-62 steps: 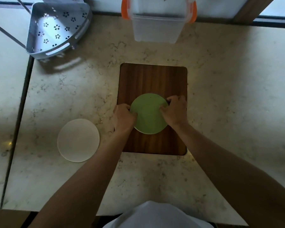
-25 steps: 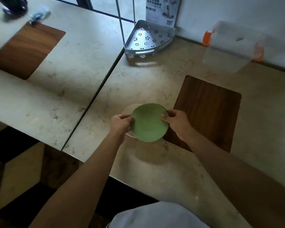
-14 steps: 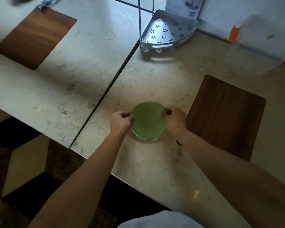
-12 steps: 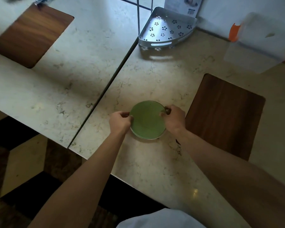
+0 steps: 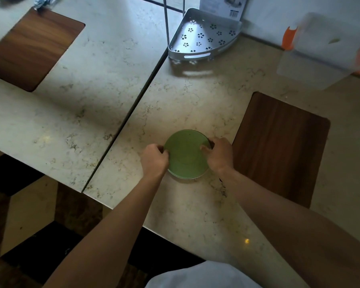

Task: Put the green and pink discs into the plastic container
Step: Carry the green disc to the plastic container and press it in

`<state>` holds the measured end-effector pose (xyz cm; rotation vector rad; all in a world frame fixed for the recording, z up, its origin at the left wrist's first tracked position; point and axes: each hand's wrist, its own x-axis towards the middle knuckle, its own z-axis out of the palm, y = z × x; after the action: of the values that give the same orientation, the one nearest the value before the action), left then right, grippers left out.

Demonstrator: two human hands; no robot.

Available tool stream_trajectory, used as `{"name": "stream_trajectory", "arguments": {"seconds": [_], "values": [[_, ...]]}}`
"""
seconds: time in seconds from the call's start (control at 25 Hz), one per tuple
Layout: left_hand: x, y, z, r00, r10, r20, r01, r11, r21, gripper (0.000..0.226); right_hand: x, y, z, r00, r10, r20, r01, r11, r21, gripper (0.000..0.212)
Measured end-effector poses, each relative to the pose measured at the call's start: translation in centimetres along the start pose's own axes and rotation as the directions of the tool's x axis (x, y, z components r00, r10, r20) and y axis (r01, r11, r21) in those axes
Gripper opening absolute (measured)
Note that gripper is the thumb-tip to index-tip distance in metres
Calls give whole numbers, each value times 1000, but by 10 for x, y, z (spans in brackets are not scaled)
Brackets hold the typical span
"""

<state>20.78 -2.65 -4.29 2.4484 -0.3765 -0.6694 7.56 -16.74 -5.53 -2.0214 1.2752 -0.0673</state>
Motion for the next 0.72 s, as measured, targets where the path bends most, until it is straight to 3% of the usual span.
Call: {"name": "stream_trajectory", "arguments": {"seconds": [0.2,0.52,0.72], "values": [[2,4,6,998,-56,39,54,998,38,19,5,-5,1,997,79,-5,-79,997,20,31],[5,14,11,987,-123,103,136,983,-120,32,0,6,-12,990,115,77,-127,978,167,30],[-3,28,27,979,-95,182,97,995,-4,37,-12,34,-25,987,142,80,-157,958,238,31]]}}
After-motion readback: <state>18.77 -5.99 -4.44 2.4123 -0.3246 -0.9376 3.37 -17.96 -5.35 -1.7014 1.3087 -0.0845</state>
